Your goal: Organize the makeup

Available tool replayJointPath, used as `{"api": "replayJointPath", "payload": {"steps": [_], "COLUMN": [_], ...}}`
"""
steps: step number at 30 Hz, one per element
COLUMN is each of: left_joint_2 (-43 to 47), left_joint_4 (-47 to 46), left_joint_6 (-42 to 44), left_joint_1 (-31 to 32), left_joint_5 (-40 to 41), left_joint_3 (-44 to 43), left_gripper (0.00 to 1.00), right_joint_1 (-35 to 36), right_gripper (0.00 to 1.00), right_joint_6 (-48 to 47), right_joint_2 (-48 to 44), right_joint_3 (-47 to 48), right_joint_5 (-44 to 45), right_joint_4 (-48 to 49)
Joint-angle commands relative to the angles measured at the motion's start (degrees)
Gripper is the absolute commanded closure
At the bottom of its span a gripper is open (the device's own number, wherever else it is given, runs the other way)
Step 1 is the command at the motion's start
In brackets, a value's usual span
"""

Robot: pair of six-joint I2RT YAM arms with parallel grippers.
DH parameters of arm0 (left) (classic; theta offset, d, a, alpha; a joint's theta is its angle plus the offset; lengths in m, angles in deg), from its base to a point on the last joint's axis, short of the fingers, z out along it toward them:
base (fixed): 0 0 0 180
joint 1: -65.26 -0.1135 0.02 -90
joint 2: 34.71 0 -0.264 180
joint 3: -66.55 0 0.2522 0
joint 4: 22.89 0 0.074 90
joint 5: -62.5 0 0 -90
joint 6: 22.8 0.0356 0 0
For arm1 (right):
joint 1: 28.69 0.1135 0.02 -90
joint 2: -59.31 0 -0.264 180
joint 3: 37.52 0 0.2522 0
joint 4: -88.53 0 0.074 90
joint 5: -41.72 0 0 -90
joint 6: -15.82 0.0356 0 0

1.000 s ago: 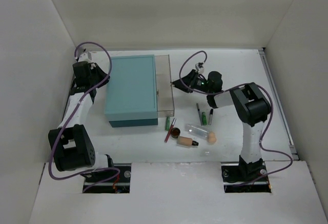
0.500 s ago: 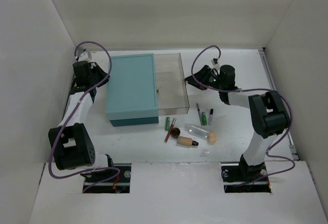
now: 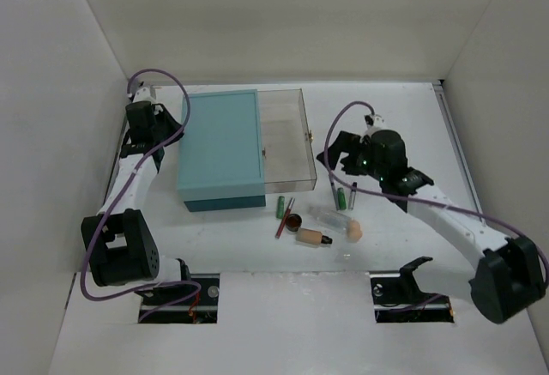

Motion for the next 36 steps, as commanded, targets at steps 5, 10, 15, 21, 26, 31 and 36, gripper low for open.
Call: {"api": "replayJointPath", "payload": {"steps": [5, 10, 15, 21, 26, 31, 36], "left_joint_2": [1.94, 2.55, 2.64, 3.26, 2.82, 2.47, 2.47], "left_joint_4": [7.79, 7.52, 7.61, 7.35, 7.35, 7.35, 7.35], "left_joint_6": [2.55, 3.08, 3.34, 3.87, 3.96, 4.13, 4.22], "left_joint_1": [0.36, 0.98, 1.77, 2.3, 2.38, 2.12, 2.3], "left_joint_5": [3.03, 3.03, 3.03, 3.73, 3.82, 3.91, 4.0], "left_joint_3": [0.72, 1.25, 1.51, 2.39, 2.56, 2.48, 2.48], "left_gripper": [0.88, 0.88, 0.88, 0.87, 0.87, 0.87, 0.87], "right_joint_1": [11.67, 20.73, 24.97, 22.33, 22.68, 23.03, 23.03], "right_gripper": [0.0, 0.0, 0.0, 0.0, 0.09, 0.16, 0.18], "right_joint_6": [-10.19, -17.3, -25.91, -34.08, -38.23, -38.85, -39.29], "right_joint_2": [-14.84, -14.5, -8.45, -1.06, -0.61, 2.46, 6.5], "right_joint_3": [-3.97, -3.97, -1.42, -1.68, -3.18, -4.06, -4.41], "right_joint_5": [18.0, 17.82, 18.7, 17.83, 15.63, 14.13, 12.91], "right_joint_4": [-22.23, -27.34, -29.37, -24.19, -20.4, -18.64, -18.03]}}
